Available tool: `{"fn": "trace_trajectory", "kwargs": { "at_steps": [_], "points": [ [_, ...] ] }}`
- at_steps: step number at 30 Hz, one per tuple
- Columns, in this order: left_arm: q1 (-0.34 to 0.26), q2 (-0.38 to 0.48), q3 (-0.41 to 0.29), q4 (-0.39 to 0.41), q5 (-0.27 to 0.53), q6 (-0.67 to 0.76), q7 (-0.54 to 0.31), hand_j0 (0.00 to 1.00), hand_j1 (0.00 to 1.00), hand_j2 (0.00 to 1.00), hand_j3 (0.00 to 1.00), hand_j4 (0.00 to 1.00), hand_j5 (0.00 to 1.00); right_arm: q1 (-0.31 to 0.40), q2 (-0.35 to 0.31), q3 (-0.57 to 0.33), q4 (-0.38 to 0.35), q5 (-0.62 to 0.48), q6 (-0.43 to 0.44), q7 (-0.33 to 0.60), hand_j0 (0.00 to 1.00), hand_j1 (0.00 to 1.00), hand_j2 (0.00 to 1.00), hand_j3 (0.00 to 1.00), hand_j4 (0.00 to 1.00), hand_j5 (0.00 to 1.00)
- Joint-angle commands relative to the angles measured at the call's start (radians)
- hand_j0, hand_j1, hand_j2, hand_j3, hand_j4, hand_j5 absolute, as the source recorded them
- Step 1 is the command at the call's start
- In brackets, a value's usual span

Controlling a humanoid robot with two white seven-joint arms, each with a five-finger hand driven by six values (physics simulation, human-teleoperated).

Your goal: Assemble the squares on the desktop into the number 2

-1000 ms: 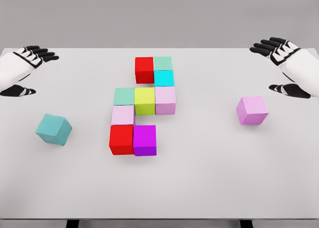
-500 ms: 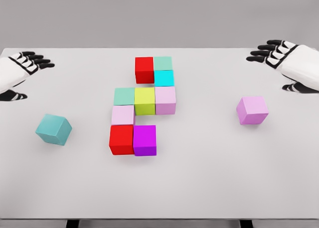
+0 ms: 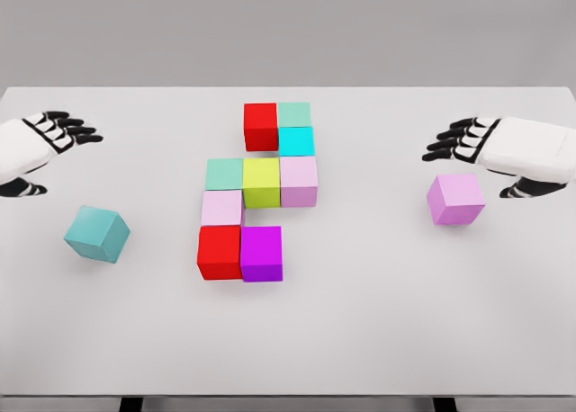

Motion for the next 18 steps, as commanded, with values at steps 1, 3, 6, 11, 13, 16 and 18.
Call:
{"fn": "trace_trajectory", "kwargs": {
  "at_steps": [1,3,6,11,13,16,18],
  "points": [
    [0.000,0.045,-0.024,-0.009,0.011,0.000,0.001,1.00,1.00,1.00,1.00,1.00,1.00,0.000,0.005,0.033,0.027,0.034,0.002,0.004,1.00,1.00,1.00,1.00,1.00,1.00],
    [0.000,0.081,-0.045,-0.018,0.012,0.000,0.001,1.00,1.00,1.00,1.00,1.00,1.00,0.000,0.010,0.038,0.046,0.074,0.002,0.010,1.00,1.00,1.00,1.00,1.00,1.00],
    [0.000,0.121,-0.048,-0.024,0.012,0.000,0.001,1.00,1.00,1.00,1.00,1.00,1.00,0.000,0.011,0.041,0.054,0.109,0.002,0.010,1.00,1.00,1.00,1.00,1.00,1.00],
    [0.000,0.126,-0.107,-0.059,0.008,0.000,0.001,1.00,1.00,1.00,1.00,1.00,1.00,-0.025,0.062,0.041,0.069,0.150,0.002,0.012,1.00,1.00,1.00,1.00,1.00,1.00],
    [0.000,0.126,-0.128,-0.069,0.008,0.000,0.001,1.00,1.00,1.00,1.00,1.00,1.00,-0.023,0.068,0.041,0.067,0.152,0.002,0.026,1.00,1.00,1.00,1.00,1.00,1.00],
    [0.002,0.124,-0.151,-0.076,0.009,0.000,0.001,1.00,1.00,1.00,1.00,1.00,1.00,-0.023,0.068,0.042,0.067,0.152,0.002,0.033,1.00,1.00,1.00,1.00,1.00,1.00],
    [0.002,0.126,-0.151,-0.078,0.009,0.000,0.001,1.00,1.00,1.00,1.00,1.00,1.00,-0.032,0.068,0.050,0.066,0.152,0.002,0.033,1.00,1.00,1.00,1.00,1.00,1.00]
  ]
}}
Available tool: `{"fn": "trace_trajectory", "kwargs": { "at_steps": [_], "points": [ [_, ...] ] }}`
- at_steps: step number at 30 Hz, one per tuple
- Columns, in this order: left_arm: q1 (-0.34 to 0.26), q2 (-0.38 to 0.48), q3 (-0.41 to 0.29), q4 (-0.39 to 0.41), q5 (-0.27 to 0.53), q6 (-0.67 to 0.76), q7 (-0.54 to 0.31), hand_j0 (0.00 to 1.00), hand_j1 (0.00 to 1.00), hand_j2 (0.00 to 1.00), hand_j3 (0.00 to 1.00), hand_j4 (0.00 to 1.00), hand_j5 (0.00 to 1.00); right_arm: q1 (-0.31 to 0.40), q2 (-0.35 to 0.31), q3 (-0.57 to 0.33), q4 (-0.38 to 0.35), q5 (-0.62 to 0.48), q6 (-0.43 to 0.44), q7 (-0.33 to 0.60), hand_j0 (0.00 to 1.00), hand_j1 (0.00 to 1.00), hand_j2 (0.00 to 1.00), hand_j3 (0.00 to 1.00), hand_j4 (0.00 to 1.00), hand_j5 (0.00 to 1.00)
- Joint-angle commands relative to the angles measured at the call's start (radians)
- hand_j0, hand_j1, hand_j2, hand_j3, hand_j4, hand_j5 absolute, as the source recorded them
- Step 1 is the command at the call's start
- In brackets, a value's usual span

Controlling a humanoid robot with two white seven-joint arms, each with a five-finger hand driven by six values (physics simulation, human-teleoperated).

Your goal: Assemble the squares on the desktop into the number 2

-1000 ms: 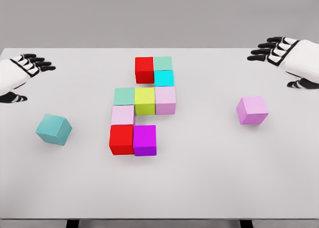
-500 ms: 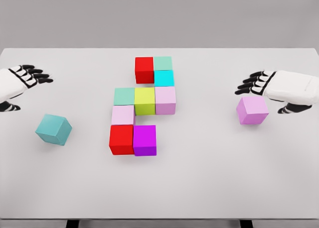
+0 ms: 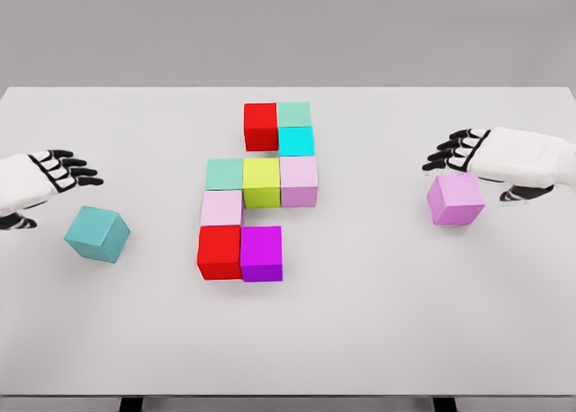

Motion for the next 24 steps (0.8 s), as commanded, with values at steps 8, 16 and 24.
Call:
{"fn": "trace_trajectory", "kwargs": {
  "at_steps": [8,16,24],
  "points": [
    [0.000,0.003,-0.028,-0.005,0.008,0.000,0.001,1.00,1.00,1.00,1.00,1.00,1.00,-0.337,-0.075,0.429,0.060,-0.074,0.002,-0.002,1.00,1.00,1.00,1.00,1.00,1.00],
    [0.003,0.003,-0.041,-0.033,0.009,0.000,0.001,1.00,1.00,1.00,1.00,1.00,1.00,-0.367,-0.069,0.501,0.084,-0.034,0.002,0.001,1.00,1.00,1.00,1.00,1.00,1.00],
    [0.006,0.017,-0.059,-0.036,0.031,0.000,0.002,1.00,1.00,1.00,1.00,1.00,1.00,-0.390,-0.031,0.529,0.142,0.024,0.002,0.003,1.00,1.00,1.00,1.00,1.00,1.00]
  ]
}}
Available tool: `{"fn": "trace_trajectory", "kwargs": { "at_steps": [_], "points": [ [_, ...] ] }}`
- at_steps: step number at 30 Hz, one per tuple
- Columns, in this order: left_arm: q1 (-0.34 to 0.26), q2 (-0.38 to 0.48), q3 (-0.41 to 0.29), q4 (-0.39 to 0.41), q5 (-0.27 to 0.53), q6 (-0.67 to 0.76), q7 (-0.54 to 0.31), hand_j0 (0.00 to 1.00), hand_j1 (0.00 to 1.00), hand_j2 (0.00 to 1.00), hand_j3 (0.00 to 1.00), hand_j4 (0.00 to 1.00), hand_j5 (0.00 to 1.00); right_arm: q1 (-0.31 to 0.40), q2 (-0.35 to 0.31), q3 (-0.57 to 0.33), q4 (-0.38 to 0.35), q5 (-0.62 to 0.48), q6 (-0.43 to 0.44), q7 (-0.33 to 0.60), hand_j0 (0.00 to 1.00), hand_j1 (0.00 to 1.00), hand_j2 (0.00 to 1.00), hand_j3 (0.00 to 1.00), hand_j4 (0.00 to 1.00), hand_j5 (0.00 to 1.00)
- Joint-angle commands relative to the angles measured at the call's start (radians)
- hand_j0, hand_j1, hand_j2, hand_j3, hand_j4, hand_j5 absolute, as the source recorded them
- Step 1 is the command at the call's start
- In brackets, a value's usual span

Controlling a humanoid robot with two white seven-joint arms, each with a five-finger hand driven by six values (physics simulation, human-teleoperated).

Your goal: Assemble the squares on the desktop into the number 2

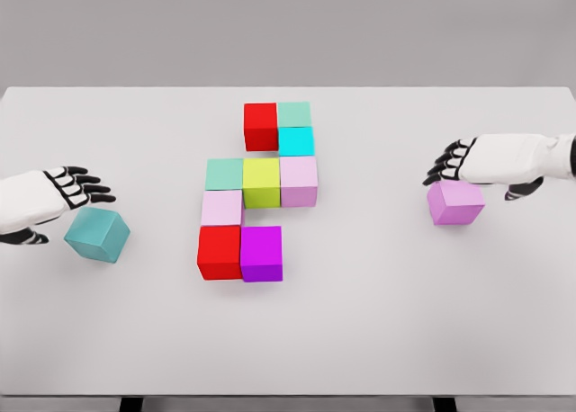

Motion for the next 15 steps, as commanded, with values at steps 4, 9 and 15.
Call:
{"fn": "trace_trajectory", "kwargs": {
  "at_steps": [4,9,15],
  "points": [
    [0.000,0.017,-0.021,-0.006,0.025,0.000,0.001,1.00,1.00,1.00,1.00,1.00,1.00,-0.006,0.034,0.018,0.050,0.037,0.002,0.000,1.00,1.00,1.00,1.00,1.00,1.00],
    [0.000,0.015,-0.037,-0.008,0.052,0.000,0.001,1.00,1.00,1.00,1.00,1.00,1.00,-0.008,0.053,0.021,0.066,0.053,0.002,0.001,1.00,1.00,1.00,1.00,1.00,1.00],
    [0.002,0.014,-0.040,-0.009,0.060,0.000,0.001,1.00,1.00,1.00,1.00,1.00,1.00,-0.006,0.097,0.023,0.092,0.093,0.002,0.001,1.00,1.00,1.00,1.00,1.00,1.00]
  ]
}}
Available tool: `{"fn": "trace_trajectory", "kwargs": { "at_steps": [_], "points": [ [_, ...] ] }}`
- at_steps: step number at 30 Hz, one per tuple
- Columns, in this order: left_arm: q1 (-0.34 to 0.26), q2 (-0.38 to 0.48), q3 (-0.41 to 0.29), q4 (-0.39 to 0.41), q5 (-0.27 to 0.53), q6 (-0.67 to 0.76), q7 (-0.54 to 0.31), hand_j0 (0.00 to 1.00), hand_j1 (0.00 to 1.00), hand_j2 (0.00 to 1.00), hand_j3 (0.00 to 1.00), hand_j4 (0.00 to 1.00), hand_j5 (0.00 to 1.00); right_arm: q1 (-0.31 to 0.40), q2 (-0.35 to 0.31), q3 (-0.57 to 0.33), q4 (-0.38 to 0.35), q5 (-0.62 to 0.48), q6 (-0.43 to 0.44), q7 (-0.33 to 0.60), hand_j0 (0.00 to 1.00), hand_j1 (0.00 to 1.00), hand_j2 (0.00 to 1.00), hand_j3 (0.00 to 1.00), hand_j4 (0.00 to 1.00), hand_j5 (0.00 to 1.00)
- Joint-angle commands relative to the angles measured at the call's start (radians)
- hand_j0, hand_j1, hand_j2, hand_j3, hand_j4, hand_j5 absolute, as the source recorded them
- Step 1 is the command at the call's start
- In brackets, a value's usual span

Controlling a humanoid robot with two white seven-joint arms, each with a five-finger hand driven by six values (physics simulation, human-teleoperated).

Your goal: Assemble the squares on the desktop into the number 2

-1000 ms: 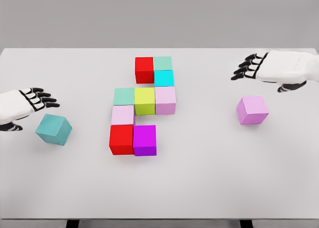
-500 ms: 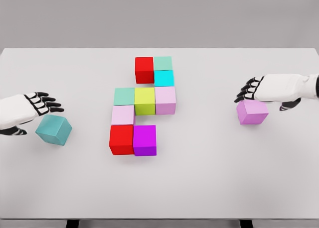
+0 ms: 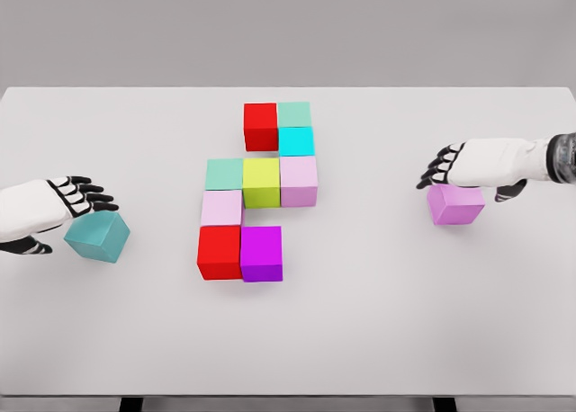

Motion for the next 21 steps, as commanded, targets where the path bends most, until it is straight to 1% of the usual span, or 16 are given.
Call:
{"fn": "trace_trajectory", "kwargs": {
  "at_steps": [1,6,12,21],
  "points": [
    [0.000,0.001,0.000,0.000,0.010,0.000,0.000,1.00,1.00,1.00,1.00,1.00,1.00,0.000,0.020,0.000,0.015,0.018,0.002,0.000,1.00,1.00,1.00,1.00,1.00,1.00],
    [0.005,-0.003,-0.001,-0.017,0.010,0.000,0.000,1.00,1.00,1.00,1.00,1.00,1.00,0.000,0.037,0.012,0.051,0.046,0.002,0.001,1.00,1.00,1.00,1.00,1.00,1.00],
    [0.006,-0.005,0.000,-0.031,0.011,0.000,0.000,1.00,1.00,1.00,1.00,1.00,1.00,0.002,0.049,0.014,0.051,0.071,0.002,0.000,0.99,0.99,0.99,0.99,0.99,0.99],
    [0.006,-0.025,-0.001,-0.036,0.011,0.000,0.000,1.00,1.00,1.00,1.00,1.00,1.00,0.005,0.048,0.014,0.041,0.072,0.002,0.001,0.97,0.97,0.97,0.97,0.97,0.97]
  ]
}}
